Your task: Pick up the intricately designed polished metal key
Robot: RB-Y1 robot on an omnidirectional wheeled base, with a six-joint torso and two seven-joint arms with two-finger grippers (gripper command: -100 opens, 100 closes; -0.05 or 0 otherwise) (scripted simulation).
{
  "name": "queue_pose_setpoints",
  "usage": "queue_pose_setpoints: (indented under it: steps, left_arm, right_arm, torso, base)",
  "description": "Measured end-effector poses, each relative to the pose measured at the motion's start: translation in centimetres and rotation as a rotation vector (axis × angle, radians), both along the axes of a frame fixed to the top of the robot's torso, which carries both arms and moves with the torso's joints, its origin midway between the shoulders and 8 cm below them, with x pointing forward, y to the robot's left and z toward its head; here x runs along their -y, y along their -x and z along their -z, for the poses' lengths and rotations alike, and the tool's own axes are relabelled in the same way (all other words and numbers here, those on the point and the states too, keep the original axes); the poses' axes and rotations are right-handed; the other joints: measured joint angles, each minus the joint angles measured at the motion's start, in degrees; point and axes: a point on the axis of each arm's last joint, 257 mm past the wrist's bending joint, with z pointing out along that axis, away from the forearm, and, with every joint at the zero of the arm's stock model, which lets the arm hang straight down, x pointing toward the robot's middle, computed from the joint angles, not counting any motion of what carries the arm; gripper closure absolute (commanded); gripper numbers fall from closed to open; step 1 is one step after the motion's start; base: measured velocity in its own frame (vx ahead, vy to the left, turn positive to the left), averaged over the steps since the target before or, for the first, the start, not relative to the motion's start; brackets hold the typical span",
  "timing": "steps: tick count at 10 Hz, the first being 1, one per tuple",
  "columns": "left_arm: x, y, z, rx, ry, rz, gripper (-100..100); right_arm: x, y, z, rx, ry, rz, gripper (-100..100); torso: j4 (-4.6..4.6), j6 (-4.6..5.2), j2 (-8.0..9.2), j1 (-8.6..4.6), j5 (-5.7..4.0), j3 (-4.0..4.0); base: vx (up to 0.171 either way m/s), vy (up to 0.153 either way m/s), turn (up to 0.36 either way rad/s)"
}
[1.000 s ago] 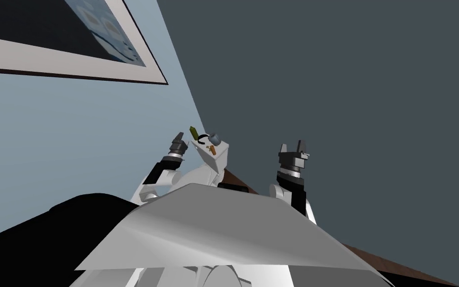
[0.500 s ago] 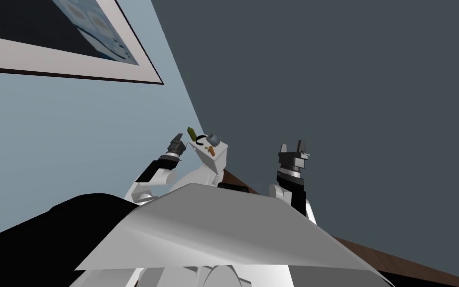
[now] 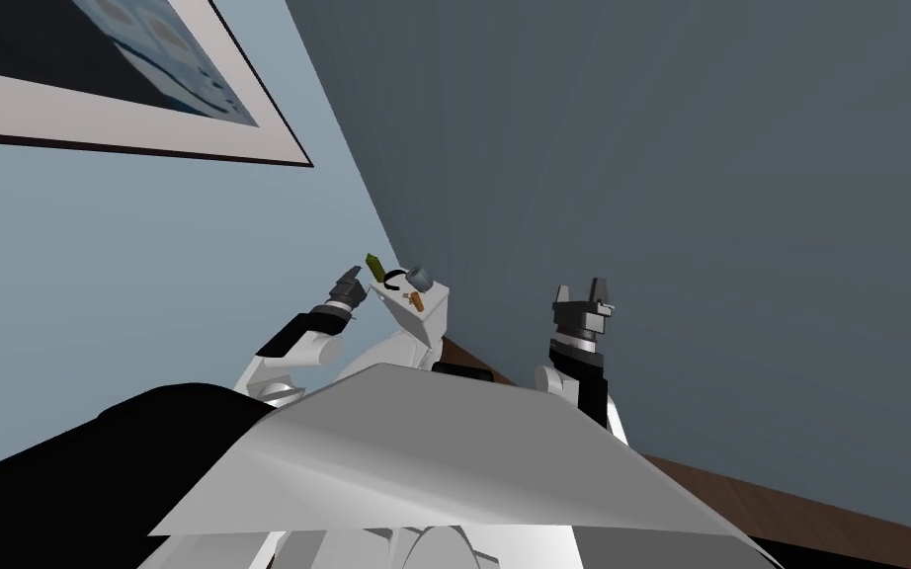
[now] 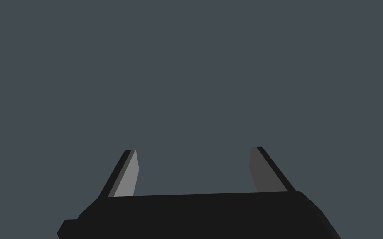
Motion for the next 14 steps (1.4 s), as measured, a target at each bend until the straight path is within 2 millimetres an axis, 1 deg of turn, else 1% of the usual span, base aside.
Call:
queue_pose_setpoints:
  steps: [7, 8, 10, 13, 14]
  left_arm:
    - [-1.5, 0.4, 2.9, -0.156, 0.055, -0.017, -100]
    - [-1.7, 0.5, 2.9, -0.173, 0.063, -0.016, -100]
    - [-2.0, 0.6, 3.8, -0.219, 0.079, -0.022, -100]
    - [-2.4, 1.2, 5.1, -0.288, 0.102, -0.027, -100]
    - [-2.6, 1.3, 5.2, -0.307, 0.109, -0.027, -100]
  right_arm:
    - [0.0, 0.0, 0.0, 0.0, 0.0, 0.0, 0]
    - [0.0, 0.0, 0.0, 0.0, 0.0, 0.0, 0]
    - [0.0, 0.0, 0.0, 0.0, 0.0, 0.0, 0]
    - [0.0, 0.0, 0.0, 0.0, 0.0, 0.0, 0]
    - [0.0, 0.0, 0.0, 0.0, 0.0, 0.0, 0]
  torso:
    - [0.0, -0.01, 0.02, -0.02, 0.0, 0.01]
    - [0.0, 0.02, -0.01, -0.03, -0.01, 0.0]
    - [0.0, -0.01, 0.01, -0.02, 0.0, 0.01]
    - [0.0, -0.02, 0.02, -0.03, 0.0, 0.01]
    - [0.0, 0.02, 0.0, -0.03, -0.01, 0.0]
  base:
    - [0.014, 0.004, -0.073]
    - [0.017, 0.006, -0.079]
    - [0.013, 0.0, -0.056]
    - [0.013, 0.002, -0.074]
    - [0.018, 0.005, -0.083]
